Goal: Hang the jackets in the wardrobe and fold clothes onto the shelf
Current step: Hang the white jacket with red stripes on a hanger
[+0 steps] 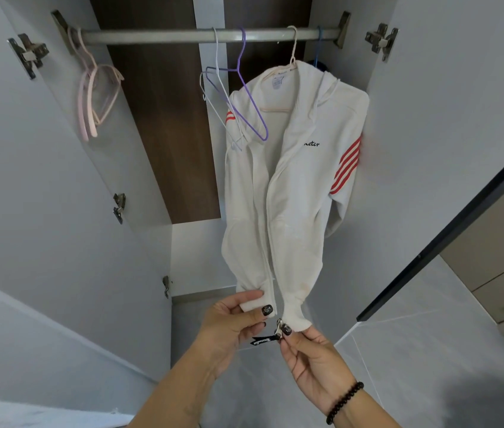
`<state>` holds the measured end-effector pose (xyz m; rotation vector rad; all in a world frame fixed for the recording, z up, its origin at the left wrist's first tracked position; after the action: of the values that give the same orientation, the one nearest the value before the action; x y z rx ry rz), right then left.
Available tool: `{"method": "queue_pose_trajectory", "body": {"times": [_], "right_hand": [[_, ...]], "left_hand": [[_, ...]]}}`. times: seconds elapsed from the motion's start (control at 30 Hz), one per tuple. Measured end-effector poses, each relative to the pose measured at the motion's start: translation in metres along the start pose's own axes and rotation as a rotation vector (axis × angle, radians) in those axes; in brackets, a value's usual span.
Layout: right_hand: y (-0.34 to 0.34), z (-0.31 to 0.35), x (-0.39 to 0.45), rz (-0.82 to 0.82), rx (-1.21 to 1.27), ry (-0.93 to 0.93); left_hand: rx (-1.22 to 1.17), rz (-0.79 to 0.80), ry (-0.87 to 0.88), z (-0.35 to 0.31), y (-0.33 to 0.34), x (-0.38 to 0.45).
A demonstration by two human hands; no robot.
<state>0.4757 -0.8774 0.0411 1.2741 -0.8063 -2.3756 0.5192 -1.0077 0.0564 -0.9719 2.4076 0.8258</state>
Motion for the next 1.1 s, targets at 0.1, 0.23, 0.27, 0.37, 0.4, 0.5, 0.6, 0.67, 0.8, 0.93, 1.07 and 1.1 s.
{"method": "queue_pose_trajectory", "body": {"times": [0.1, 0.23, 0.27, 0.37, 0.4, 0.5, 0.6, 0.67, 0.8, 0.93, 1.07, 1.1], "right_hand": [[-0.001, -0.001, 0.000, -0.002, 0.012, 0.011], [-0.002, -0.004, 0.001, -0.003, 0.009, 0.028], [-0.002, -0.005, 0.001, -0.003, 0.006, 0.032], [-0.002, -0.006, 0.001, -0.005, 0.007, 0.042], [-0.003, -0.007, 0.001, -0.007, 0.009, 0.044], [-0.004, -0.007, 0.002, -0.016, 0.012, 0.045], [-0.006, -0.006, 0.002, -0.032, 0.025, 0.044], [-0.008, -0.006, 0.003, -0.043, 0.031, 0.046], [-0.010, -0.006, 0.003, -0.054, 0.037, 0.050], [-0.011, -0.006, 0.003, -0.059, 0.038, 0.056], [-0.012, -0.006, 0.003, -0.066, 0.027, 0.058], [-0.012, -0.006, 0.003, -0.071, 0.022, 0.059]], "left_hand": [[-0.009, -0.028, 0.027, -0.003, -0.003, -0.001], [0.054, -0.034, 0.077, -0.008, 0.000, -0.004], [0.067, -0.035, 0.082, -0.008, 0.000, -0.005], [0.075, -0.033, 0.084, -0.006, 0.003, -0.007], [0.083, -0.035, 0.085, -0.006, 0.003, -0.008], [0.119, -0.051, 0.102, -0.007, 0.001, -0.009], [0.138, -0.070, 0.126, -0.010, -0.001, -0.009], [0.107, -0.077, 0.121, -0.010, -0.002, -0.009], [0.116, -0.078, 0.113, -0.008, -0.002, -0.009], [0.193, -0.073, 0.117, -0.005, -0.002, -0.010], [0.219, -0.052, 0.135, -0.006, -0.001, -0.012], [0.234, -0.049, 0.142, -0.007, -0.001, -0.012]]}}
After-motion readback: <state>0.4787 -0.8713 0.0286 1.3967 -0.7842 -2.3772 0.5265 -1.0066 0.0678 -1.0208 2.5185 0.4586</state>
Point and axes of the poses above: each hand's wrist, its own x-axis towards the middle knuckle, its own y-axis out of the palm, z = x × y, the point moved 10 cm from there along x, towards the middle knuckle, and after that the axes turned 7 degrees about -z, right-handed, at the moved point
